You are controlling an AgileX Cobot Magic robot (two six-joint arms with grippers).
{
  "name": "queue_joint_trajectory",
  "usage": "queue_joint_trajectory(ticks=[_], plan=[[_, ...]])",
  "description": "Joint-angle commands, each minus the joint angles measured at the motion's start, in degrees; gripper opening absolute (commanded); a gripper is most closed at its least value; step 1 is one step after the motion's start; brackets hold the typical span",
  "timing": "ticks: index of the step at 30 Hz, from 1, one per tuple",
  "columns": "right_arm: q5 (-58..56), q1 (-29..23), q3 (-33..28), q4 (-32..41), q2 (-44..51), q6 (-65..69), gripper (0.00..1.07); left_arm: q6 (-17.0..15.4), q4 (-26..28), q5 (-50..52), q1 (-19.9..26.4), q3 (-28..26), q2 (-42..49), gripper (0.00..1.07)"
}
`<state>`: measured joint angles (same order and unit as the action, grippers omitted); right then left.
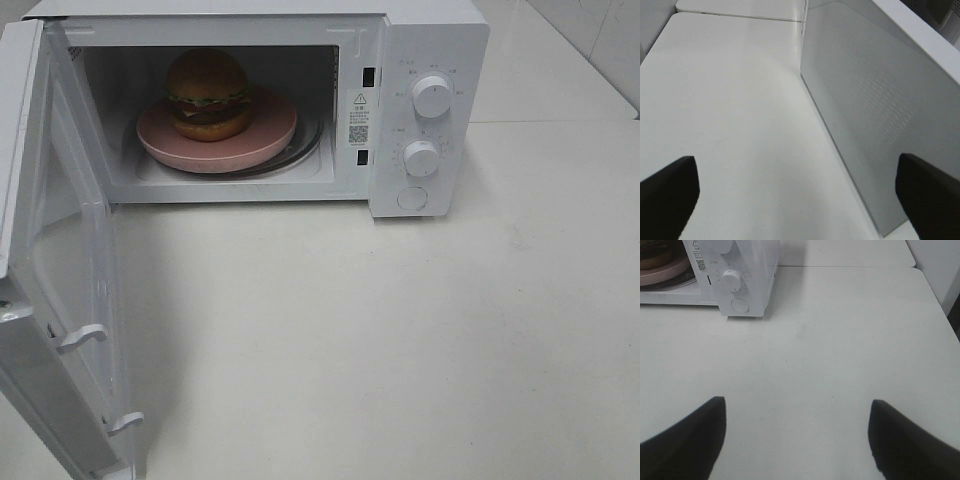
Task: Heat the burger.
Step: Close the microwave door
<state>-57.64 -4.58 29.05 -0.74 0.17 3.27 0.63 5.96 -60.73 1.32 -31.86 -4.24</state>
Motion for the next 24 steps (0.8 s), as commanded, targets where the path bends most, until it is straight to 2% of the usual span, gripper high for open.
queue_joint_trajectory(ticks=[1, 2, 4, 5, 6, 7, 8, 9, 10, 11, 12, 20, 24], plan=[[0.57, 0.23, -0.34, 0.06, 1.66, -0.92, 0.76, -0.11, 0.17, 3.21, 0.29, -1.03, -3.84, 0.99], [0.57, 0.23, -0.34, 0.06, 1.66, -0.92, 0.76, -0.11, 0.17, 3.21, 0.29, -1.03, -3.84, 0.99], [0.57, 0.23, -0.34, 0.06, 1.66, -0.92, 0.76, -0.11, -0.29, 4.76, 0.29, -1.03, -7.39, 0.85], [0.57, 0.23, -0.34, 0.06, 1.66, -0.92, 0.76, -0.11, -0.29, 4.76, 0.29, -1.03, -7.39, 0.85], [0.57, 0.23, -0.34, 0.06, 1.66, -0.92, 0.76, -0.11, -0.4, 6.25, 0.29, -1.03, -8.71, 0.69], [0.57, 0.23, -0.34, 0.06, 1.66, -0.92, 0.76, -0.23, -0.4, 6.82, 0.29, -1.03, -9.28, 0.58], [0.57, 0.23, -0.34, 0.06, 1.66, -0.92, 0.76, -0.23, -0.4, 6.82, 0.29, -1.03, -9.28, 0.58], [0.57, 0.23, -0.34, 0.06, 1.66, -0.92, 0.76, -0.63, -0.29, 8.02, 0.29, -1.03, -10.37, 0.35], [0.57, 0.23, -0.34, 0.06, 1.66, -0.92, 0.76, -0.63, -0.29, 8.02, 0.29, -1.03, -10.37, 0.35], [0.57, 0.23, -0.34, 0.06, 1.66, -0.92, 0.76, -0.63, -0.4, 9.28, 0.29, -1.03, -11.46, 0.09], [0.57, 0.23, -0.34, 0.06, 1.66, -0.92, 0.76, -0.63, -0.4, 10.03, 0.29, -1.03, -12.26, 0.0], [0.57, 0.23, -0.34, 0.06, 1.66, -0.92, 0.76, -0.11, -0.97, 18.28, 0.29, -1.03, -20.28, 0.0], [0.57, 0.23, -0.34, 0.06, 1.66, -0.92, 0.76, 2.06, 0.0, 24.52, 0.29, -1.03, -24.58, 0.0]])
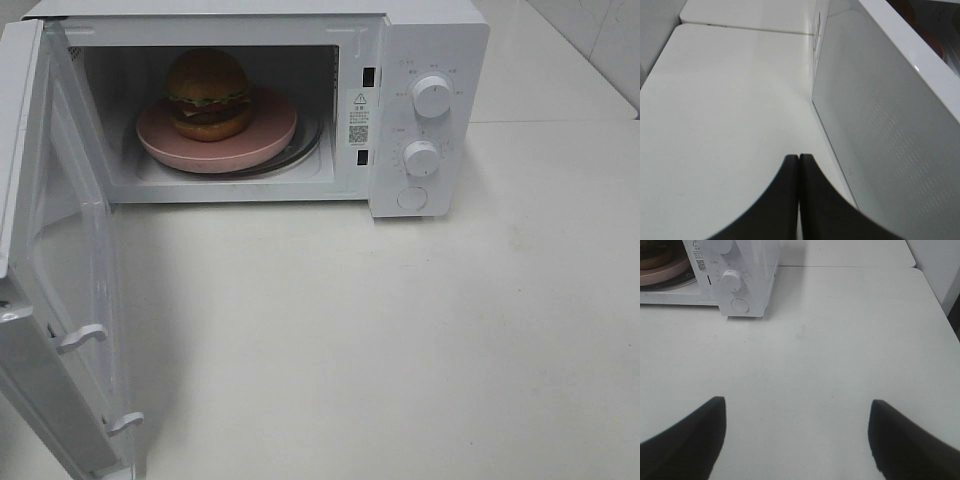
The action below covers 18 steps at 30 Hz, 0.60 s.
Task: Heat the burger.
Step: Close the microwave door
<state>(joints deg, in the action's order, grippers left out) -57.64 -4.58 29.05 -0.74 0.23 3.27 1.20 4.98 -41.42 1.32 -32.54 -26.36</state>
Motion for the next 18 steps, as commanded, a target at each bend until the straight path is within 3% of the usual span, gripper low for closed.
queue_joint_trajectory(ticks=[1, 4, 6, 10, 15, 18], plan=[[0.57, 0.23, -0.34, 0.06, 1.6, -0.92, 0.76, 1.49, 0.97, 5.21, 0.29, -0.34, -2.46, 0.0], [0.57, 0.23, -0.34, 0.06, 1.6, -0.92, 0.76, 4.13, 2.52, 10.49, 0.29, -0.34, -5.67, 0.0], [0.57, 0.23, -0.34, 0.06, 1.6, -0.92, 0.76, 7.56, 3.9, 15.36, 0.29, -0.34, -10.26, 0.0], [0.57, 0.23, -0.34, 0.06, 1.6, -0.92, 0.76, 8.54, 4.35, 18.68, 0.29, 0.46, -13.41, 0.0], [0.57, 0.23, -0.34, 0.06, 1.6, -0.92, 0.76, 8.48, 6.02, 32.37, 0.29, 8.48, -16.96, 0.0], [0.57, 0.23, -0.34, 0.06, 1.6, -0.92, 0.76, 8.48, 6.42, 34.89, 0.29, 9.68, -17.07, 0.0]])
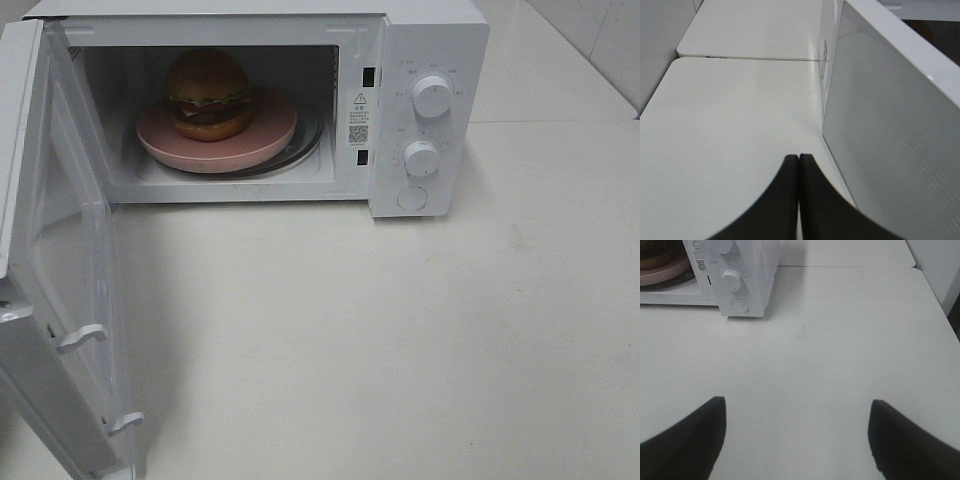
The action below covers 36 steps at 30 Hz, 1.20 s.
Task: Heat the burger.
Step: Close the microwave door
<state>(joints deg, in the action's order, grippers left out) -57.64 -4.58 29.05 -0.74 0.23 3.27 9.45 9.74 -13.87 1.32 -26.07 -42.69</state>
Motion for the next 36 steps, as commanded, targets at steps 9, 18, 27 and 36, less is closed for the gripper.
queue_joint_trajectory(ticks=[9, 18, 27, 36], plan=[[0.57, 0.23, -0.34, 0.06, 1.6, -0.92, 0.76, -0.34, 1.26, 31.86, 0.29, 13.87, -2.12, 0.0], [0.57, 0.23, -0.34, 0.06, 1.6, -0.92, 0.76, -8.94, -8.82, 44.06, 0.29, 17.19, -9.11, 0.0], [0.57, 0.23, -0.34, 0.06, 1.6, -0.92, 0.76, -22.35, -29.56, 52.14, 0.29, 16.39, -19.25, 0.0], [0.57, 0.23, -0.34, 0.06, 1.6, -0.92, 0.76, -24.41, -39.65, 59.93, 0.29, 16.33, -25.27, 0.0]])
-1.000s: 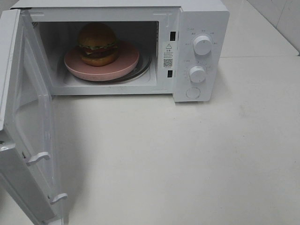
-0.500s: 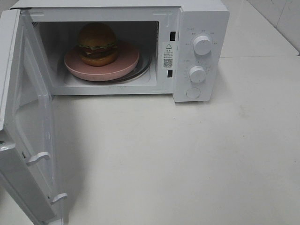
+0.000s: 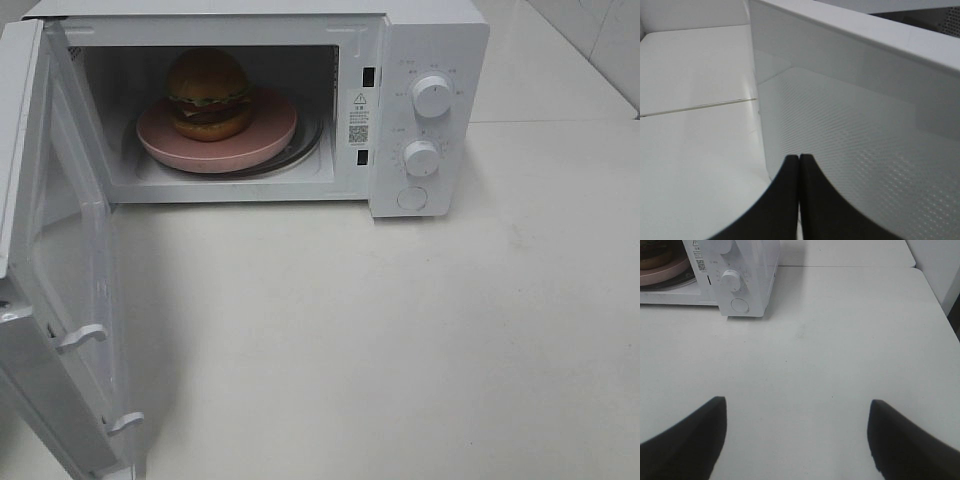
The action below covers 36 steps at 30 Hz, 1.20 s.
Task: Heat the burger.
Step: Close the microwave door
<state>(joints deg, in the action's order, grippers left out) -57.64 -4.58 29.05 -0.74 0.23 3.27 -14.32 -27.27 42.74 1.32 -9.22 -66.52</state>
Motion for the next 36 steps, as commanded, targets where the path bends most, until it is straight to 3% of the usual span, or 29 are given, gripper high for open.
queue_joint_trajectory(ticks=[1, 8, 13, 17, 22, 24, 25, 27, 36], plan=[[0.57, 0.23, -0.34, 0.06, 1.6, -0.92, 0.76, -0.63, -3.44, 4.3, 0.29, -0.52, -2.23, 0.0], [0.57, 0.23, -0.34, 0.06, 1.6, -0.92, 0.76, -1.66, -10.03, 9.22, 0.29, -1.26, -5.04, 0.0], [0.57, 0.23, -0.34, 0.06, 1.6, -0.92, 0.76, -7.28, -16.56, 9.28, 0.29, -3.78, -7.73, 0.0], [0.57, 0.23, -0.34, 0.06, 1.6, -0.92, 0.75, -8.02, -16.67, 9.51, -0.23, -4.13, -8.71, 0.0], [0.57, 0.23, -0.34, 0.06, 1.6, -0.92, 0.75, -6.3, -13.69, 7.45, -5.84, -5.56, -10.26, 0.0], [0.57, 0.23, -0.34, 0.06, 1.6, -0.92, 0.75, -5.44, -8.48, 5.61, -9.51, -6.36, -11.46, 0.0], [0.57, 0.23, -0.34, 0.06, 1.6, -0.92, 0.75, -5.44, -8.48, 5.61, -9.51, -6.36, -11.46, 0.0], [0.57, 0.23, -0.34, 0.06, 1.6, -0.92, 0.75, -4.35, -0.06, 5.5, -13.69, -7.33, -12.83, 0.0], [0.57, 0.23, -0.34, 0.06, 1.6, -0.92, 0.75, -4.3, 8.02, 4.7, -20.68, -11.57, -16.5, 0.0]])
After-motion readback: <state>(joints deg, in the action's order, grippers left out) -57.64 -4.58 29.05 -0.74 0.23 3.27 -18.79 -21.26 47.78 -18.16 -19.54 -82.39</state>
